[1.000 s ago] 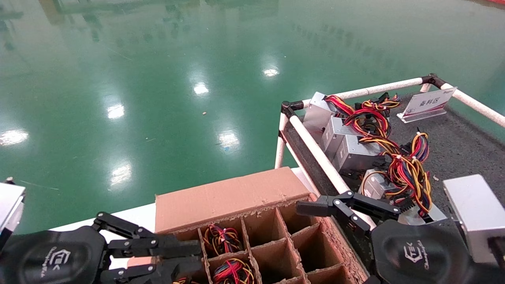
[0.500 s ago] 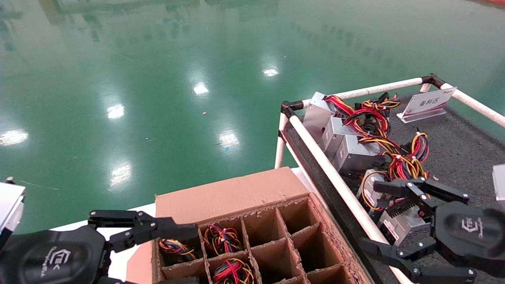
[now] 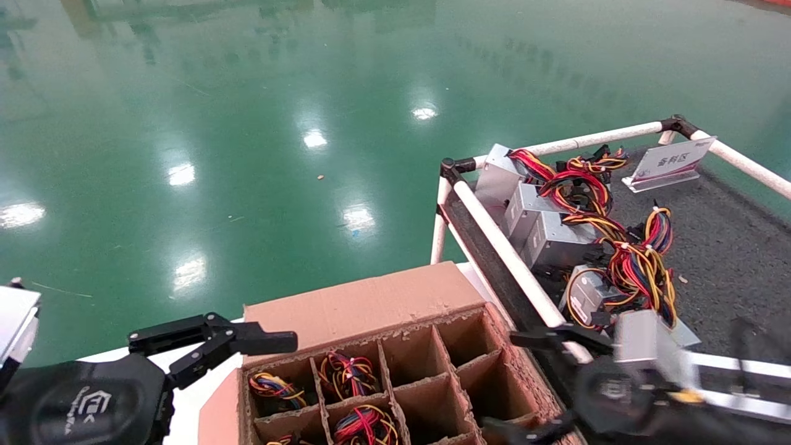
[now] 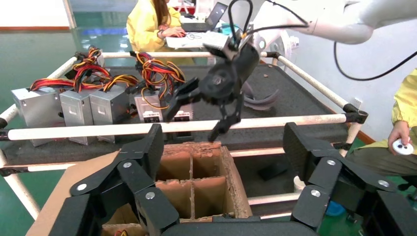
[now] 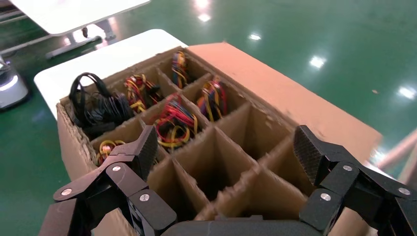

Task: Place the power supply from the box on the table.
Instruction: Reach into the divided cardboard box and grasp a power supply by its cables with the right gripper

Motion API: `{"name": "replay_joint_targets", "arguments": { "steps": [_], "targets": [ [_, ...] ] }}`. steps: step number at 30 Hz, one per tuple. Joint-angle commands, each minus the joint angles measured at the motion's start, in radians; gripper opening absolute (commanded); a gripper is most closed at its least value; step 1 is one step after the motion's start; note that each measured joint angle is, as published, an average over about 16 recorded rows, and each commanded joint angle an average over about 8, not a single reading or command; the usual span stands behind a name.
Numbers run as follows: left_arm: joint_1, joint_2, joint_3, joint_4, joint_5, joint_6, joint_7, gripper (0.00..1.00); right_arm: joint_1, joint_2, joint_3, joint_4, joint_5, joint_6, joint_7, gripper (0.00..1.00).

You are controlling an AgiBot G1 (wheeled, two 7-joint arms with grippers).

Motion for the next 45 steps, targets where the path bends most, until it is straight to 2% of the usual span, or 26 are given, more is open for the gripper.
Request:
{"name": "replay_joint_targets", "arguments": {
  "steps": [1, 15, 21, 26, 27, 30, 32, 34, 36, 40, 45],
  "targets": [
    [0.0, 0.0, 0.0, 0.0, 0.0, 0.0, 0.0, 1.0, 0.016, -0.032, -0.019, 0.003, -0.027, 0.01, -0.001, 1.0],
    [0.0, 0.0, 0.001, 0.0, 0.0, 0.0, 0.0, 1.0, 0.056, -0.213, -0.149, 0.052, -0.182, 0.103, 0.129, 1.0],
    [0.0, 0.0, 0.001, 0.0, -0.001, 0.0, 0.0, 1.0, 0.071, -0.28, -0.196, 0.044, -0.26, 0.164, 0.195, 1.0],
    [0.0, 0.0, 0.001, 0.0, -0.001, 0.0, 0.0, 1.0, 0.096, -0.326, -0.221, 0.021, -0.305, 0.19, 0.209, 0.98],
    [0.0, 0.0, 0.001, 0.0, -0.001, 0.0, 0.0, 1.0, 0.101, -0.335, -0.224, 0.014, -0.312, 0.193, 0.21, 0.94],
    [0.0, 0.0, 0.001, 0.0, -0.001, 0.0, 0.001, 1.0, 0.121, -0.363, -0.233, -0.016, -0.328, 0.203, 0.207, 0.72],
    [0.0, 0.0, 0.001, 0.0, -0.001, 0.0, 0.001, 1.0, 0.132, -0.38, -0.237, -0.038, -0.336, 0.209, 0.201, 0.53],
    [0.0, 0.0, 0.001, 0.0, -0.001, 0.0, 0.001, 1.0, 0.141, -0.396, -0.24, -0.059, -0.342, 0.213, 0.191, 0.3],
    [0.0, 0.0, 0.001, 0.0, -0.001, -0.001, 0.001, 1.0, 0.148, -0.41, -0.243, -0.08, -0.345, 0.215, 0.181, 0.15],
    [0.0, -0.001, 0.001, 0.0, -0.001, -0.001, 0.001, 1.0, 0.159, -0.433, -0.247, -0.114, -0.345, 0.214, 0.166, 0.0],
    [0.0, -0.001, 0.002, 0.0, -0.001, -0.001, 0.001, 1.0, 0.169, -0.455, -0.248, -0.149, -0.344, 0.215, 0.149, 0.0]
  ]
}}
